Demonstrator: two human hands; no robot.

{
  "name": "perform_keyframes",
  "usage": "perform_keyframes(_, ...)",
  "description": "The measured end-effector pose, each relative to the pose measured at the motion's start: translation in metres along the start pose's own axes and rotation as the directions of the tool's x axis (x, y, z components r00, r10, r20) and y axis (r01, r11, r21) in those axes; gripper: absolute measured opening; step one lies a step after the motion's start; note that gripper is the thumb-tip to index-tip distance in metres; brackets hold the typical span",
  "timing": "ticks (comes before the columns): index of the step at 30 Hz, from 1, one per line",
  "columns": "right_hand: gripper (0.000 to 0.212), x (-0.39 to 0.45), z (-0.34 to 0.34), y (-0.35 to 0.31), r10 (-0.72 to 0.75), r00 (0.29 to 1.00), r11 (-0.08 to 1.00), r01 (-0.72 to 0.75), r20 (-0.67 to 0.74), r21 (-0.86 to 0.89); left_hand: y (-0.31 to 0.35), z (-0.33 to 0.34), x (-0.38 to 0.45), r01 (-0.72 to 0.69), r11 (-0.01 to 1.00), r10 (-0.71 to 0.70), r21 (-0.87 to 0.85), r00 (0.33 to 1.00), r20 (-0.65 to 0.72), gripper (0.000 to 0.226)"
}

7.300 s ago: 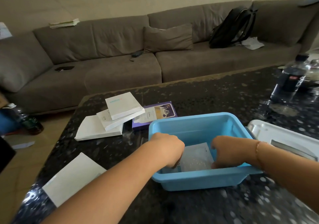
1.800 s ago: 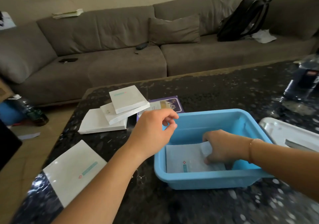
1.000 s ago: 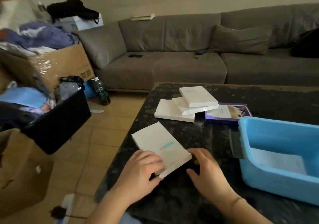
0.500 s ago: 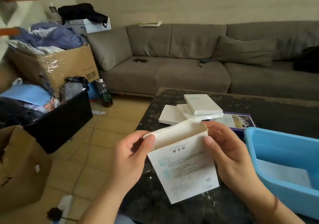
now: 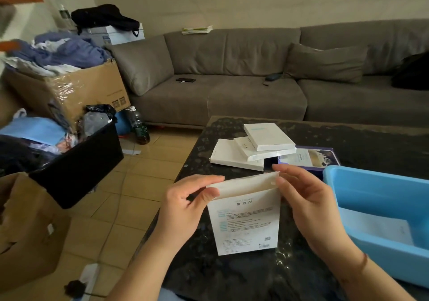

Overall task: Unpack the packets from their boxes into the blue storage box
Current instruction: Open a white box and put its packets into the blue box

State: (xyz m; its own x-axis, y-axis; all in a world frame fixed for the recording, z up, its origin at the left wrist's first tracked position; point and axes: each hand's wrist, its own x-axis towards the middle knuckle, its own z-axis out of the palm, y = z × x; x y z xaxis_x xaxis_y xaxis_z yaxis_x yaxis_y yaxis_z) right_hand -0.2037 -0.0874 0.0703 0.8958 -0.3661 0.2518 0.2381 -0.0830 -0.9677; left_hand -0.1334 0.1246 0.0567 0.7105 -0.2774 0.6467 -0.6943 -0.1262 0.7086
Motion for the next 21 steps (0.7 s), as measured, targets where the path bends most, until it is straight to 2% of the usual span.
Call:
perform_keyframes(3, 0.024, -0.002, -0.008, 0.001, -0.112, 0.994, 0.978, 0.109, -0.007, -0.177, -0.003, 0.007, 0.0, -0.055, 0.998, 0.055, -0.017, 0.998, -0.013, 0.032)
perform_keyframes(6, 0.024, -0.008, -0.009, -0.003, -0.153, 0.986, 0.96, 0.165, 0.07, -0.224, -0.005, 0.011, 0.0, -0.083, 0.997, 0.083, -0.004, 0.996, -0.036, 0.029)
perform_keyframes(8, 0.021, -0.008, -0.009, -0.003, -0.189, 0.981, 0.94, 0.193, 0.04, -0.282, -0.006, 0.012, 0.0, -0.088, 0.996, 0.088, -0.004, 0.996, -0.034, 0.029)
perform_keyframes(15, 0.015, -0.004, -0.013, 0.0, -0.1, 0.994, 0.947, 0.105, 0.033, -0.305, -0.005, 0.01, -0.002, -0.051, 0.998, 0.052, 0.031, 0.999, -0.007, 0.034)
perform_keyframes(21, 0.015, -0.002, -0.014, -0.002, -0.096, 0.994, 0.941, 0.105, 0.045, -0.32, -0.001, 0.016, -0.005, 0.064, 0.997, -0.064, 0.048, 0.998, 0.006, 0.014)
